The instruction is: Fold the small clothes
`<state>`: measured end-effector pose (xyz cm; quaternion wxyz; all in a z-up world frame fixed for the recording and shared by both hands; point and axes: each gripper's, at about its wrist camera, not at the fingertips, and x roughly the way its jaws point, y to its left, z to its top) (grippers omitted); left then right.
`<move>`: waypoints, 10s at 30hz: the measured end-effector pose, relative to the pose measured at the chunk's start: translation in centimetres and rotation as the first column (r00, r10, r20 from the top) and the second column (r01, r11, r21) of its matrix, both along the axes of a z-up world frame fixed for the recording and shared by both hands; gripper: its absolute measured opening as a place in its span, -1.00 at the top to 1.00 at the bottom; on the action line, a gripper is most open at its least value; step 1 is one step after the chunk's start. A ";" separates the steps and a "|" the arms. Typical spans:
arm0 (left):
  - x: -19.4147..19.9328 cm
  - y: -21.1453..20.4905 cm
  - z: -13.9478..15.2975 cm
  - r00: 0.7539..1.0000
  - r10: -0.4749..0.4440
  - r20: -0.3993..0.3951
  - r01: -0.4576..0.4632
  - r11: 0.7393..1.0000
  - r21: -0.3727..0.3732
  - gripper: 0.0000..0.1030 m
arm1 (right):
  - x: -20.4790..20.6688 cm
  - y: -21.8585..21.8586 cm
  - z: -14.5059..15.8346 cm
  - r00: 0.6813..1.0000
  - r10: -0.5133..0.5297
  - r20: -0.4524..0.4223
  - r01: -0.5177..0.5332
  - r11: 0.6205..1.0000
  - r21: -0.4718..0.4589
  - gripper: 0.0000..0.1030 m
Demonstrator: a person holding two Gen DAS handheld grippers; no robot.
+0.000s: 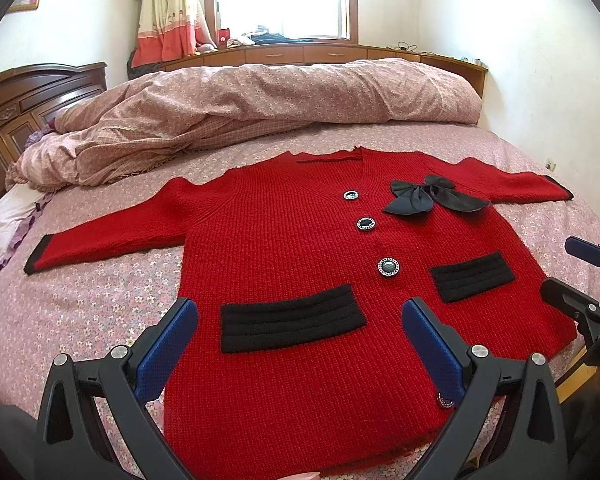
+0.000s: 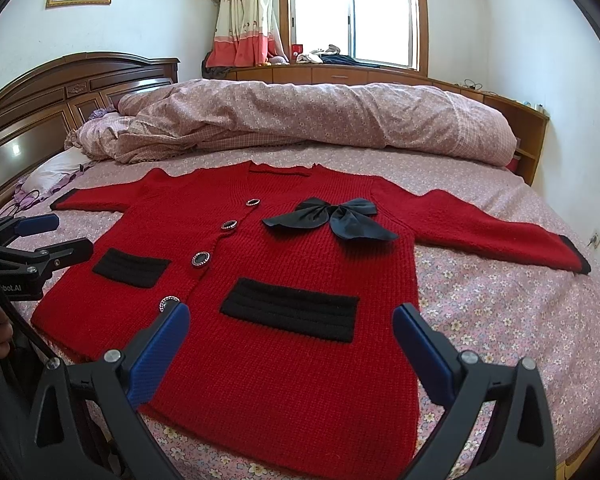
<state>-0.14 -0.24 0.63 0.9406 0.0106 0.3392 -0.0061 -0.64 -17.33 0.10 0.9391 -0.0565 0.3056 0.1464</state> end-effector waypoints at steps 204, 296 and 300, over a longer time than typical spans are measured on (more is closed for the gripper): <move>26.4 -14.6 -5.3 0.988 0.012 -0.151 -0.045 0.976 -0.214 0.26 | 21.9 -46.7 -3.6 0.795 -0.522 -0.309 0.578 0.495 0.649 0.77; 26.5 8.6 -4.0 0.975 0.004 -0.220 -0.067 0.958 -0.280 0.90 | 28.7 -5.2 -3.0 0.955 0.020 -0.295 0.036 0.982 0.183 0.32; 26.0 9.5 -1.9 0.991 0.027 -0.127 -0.067 0.946 -0.316 0.92 | 29.1 -4.3 -4.5 0.944 0.027 -0.328 0.019 0.991 0.136 0.65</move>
